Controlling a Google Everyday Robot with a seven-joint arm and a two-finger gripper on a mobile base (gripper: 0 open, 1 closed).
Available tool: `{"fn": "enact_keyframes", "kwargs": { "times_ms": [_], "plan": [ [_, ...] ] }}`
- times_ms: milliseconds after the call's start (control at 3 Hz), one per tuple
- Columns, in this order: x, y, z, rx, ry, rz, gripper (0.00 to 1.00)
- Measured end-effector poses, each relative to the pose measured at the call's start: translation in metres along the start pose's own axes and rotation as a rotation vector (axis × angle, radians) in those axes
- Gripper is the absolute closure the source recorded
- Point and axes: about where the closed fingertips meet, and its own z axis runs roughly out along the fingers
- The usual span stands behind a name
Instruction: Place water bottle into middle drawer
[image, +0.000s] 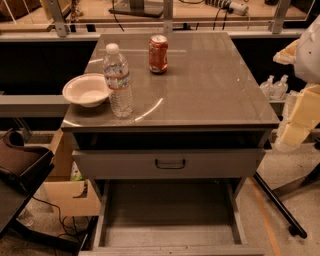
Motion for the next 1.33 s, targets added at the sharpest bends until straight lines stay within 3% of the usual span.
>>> {"fn": "enact_keyframes", "kwargs": {
  "times_ms": [333,667,1333],
  "plan": [
    [0.0,0.0,0.0,0.0,0.0,0.0,0.0],
    [-0.013,-0.005,0.004,0.015,-0.073,0.032,0.0],
    [-0.085,-0.032,0.024,0.051,-0.439,0.152,0.0]
  ]
}}
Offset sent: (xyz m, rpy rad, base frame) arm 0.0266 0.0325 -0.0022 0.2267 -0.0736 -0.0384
